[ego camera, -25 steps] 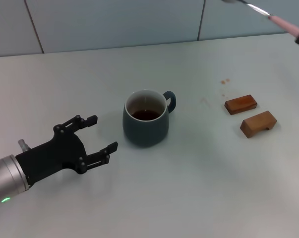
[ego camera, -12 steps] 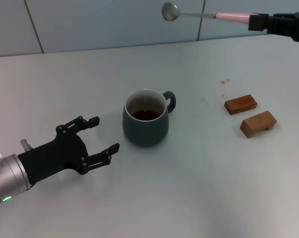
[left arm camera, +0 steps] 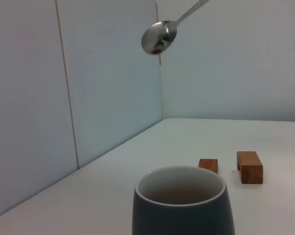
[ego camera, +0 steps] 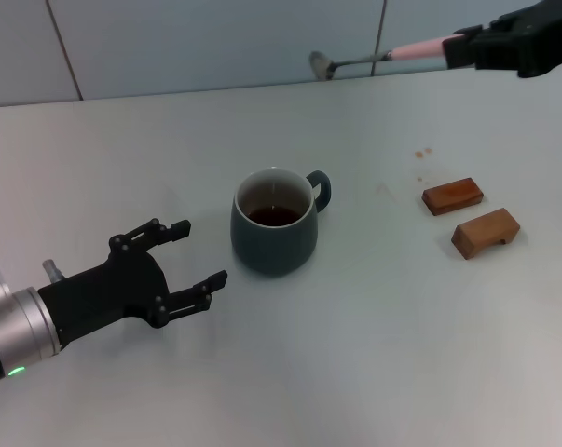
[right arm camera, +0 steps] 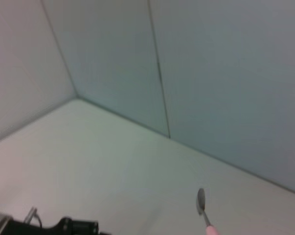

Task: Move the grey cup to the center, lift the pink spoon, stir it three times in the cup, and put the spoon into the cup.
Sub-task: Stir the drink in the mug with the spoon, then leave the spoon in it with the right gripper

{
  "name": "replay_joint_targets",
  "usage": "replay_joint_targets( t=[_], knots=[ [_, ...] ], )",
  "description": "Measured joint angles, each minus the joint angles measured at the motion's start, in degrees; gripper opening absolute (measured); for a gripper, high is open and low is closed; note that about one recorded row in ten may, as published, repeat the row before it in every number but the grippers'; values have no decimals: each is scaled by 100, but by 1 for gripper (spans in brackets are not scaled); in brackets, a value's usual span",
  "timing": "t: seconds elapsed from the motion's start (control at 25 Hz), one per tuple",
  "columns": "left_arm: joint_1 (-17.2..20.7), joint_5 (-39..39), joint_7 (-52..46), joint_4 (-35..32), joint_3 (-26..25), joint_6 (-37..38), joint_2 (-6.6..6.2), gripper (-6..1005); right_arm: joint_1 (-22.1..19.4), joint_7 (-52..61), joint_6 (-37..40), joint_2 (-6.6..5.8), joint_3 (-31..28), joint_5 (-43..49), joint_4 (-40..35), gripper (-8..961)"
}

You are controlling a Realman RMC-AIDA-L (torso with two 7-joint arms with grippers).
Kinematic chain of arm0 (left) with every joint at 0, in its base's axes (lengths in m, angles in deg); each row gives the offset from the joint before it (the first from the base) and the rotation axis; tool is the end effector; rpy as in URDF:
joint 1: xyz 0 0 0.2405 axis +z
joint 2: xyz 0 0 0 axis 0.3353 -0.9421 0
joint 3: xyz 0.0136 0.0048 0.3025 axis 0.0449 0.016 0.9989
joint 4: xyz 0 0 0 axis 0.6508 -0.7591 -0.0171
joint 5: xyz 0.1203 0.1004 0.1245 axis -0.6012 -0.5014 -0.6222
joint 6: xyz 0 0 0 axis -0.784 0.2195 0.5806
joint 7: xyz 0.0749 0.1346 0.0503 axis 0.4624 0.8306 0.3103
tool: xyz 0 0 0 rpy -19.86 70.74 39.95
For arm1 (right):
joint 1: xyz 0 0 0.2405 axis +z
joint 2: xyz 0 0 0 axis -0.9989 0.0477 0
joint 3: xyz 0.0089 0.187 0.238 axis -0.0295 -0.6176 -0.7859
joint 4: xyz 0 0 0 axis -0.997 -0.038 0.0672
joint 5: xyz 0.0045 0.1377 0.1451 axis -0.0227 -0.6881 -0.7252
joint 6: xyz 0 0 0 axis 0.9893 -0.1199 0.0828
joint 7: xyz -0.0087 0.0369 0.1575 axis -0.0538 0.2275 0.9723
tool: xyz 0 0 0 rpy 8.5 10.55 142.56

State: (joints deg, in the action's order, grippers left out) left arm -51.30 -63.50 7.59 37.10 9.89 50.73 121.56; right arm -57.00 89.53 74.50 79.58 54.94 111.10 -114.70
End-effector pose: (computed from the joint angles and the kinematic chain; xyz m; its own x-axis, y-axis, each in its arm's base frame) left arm -0.3053 0.3355 -0.0922 0.8601 0.0340 0.5090 0.2738 -0.8726 -0.4044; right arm 0.1510 0.3422 0.1029 0.8083 -0.4781 -0.3437 -0.5865 -0.7048 -0.3991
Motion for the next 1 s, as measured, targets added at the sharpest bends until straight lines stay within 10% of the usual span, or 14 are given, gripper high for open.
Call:
replay_joint_targets(
  t=[1.0],
  knots=[
    [3, 0, -11, 0, 44, -58, -7, 825, 2217, 419, 738, -293, 608, 1584, 2302, 113]
  ],
)
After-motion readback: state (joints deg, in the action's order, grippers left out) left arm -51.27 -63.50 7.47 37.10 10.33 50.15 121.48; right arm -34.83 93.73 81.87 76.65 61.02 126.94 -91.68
